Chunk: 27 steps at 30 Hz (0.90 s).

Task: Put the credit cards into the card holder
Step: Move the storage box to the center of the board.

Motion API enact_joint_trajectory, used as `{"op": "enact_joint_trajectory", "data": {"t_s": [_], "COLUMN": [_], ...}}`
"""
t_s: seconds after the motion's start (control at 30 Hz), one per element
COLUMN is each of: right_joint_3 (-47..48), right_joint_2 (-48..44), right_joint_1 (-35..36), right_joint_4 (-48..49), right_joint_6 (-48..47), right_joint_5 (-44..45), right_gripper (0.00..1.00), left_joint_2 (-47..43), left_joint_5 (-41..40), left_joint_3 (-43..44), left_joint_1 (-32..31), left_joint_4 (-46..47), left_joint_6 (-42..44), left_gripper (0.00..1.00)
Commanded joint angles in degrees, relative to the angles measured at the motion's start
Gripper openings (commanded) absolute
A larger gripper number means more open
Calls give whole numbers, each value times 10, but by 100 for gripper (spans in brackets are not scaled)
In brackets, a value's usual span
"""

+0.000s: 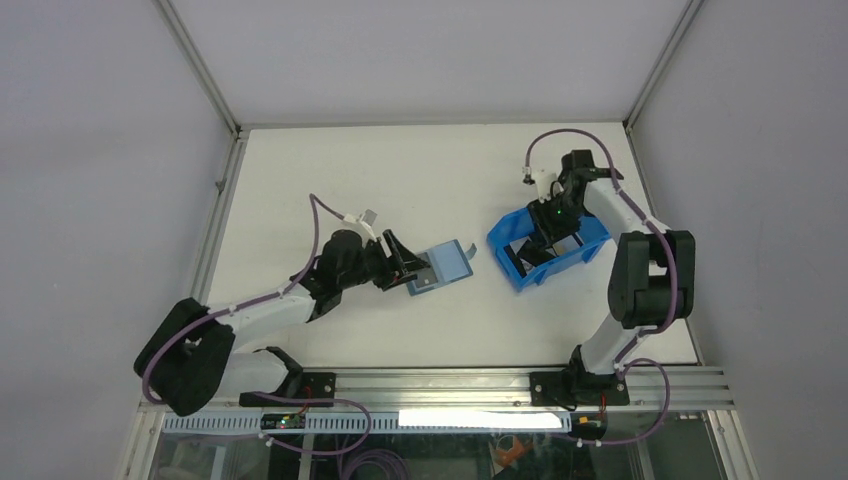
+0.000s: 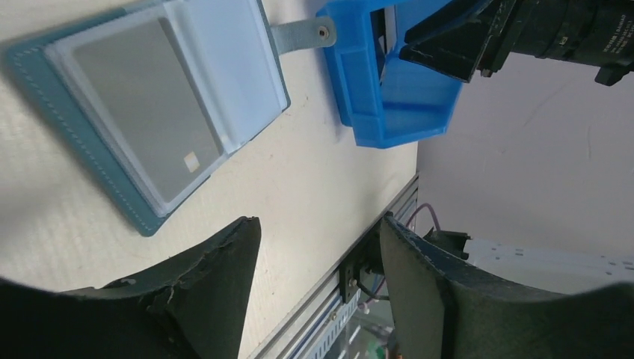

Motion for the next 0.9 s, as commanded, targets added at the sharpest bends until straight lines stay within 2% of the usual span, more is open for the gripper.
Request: {"op": "enact_joint_trajectory", "data": {"t_s": [0.0, 0.13, 0.27, 0.53, 0.7, 0.87], "right_joint_3": [-48, -31, 25, 122, 117, 75], "right_joint_2": [-32, -2, 40, 95, 79, 32], "right_joint_1": [80, 136, 173, 230, 221, 187], "right_joint_4": [113, 134, 119, 52, 21, -54], "right_joint_6": [-43, -48, -62, -58, -39, -85], "right_joint_5": [77, 135, 141, -42, -30, -71], "right_gripper": [43, 38, 37, 41, 43, 43], "left_joint_2": [83, 138, 158, 139, 151, 184], "left_joint_5": [36, 61, 71, 74, 79, 83], "left_joint_3": [56, 78, 92, 96, 106, 116], "left_joint_1": [-23, -23, -24, -24, -24, -29], "left_joint_4": [80, 107, 112, 65, 64, 95], "left_joint_6": [-6, -17, -14, 14, 19, 4], "left_gripper": [60, 58, 57, 58, 58, 57]}}
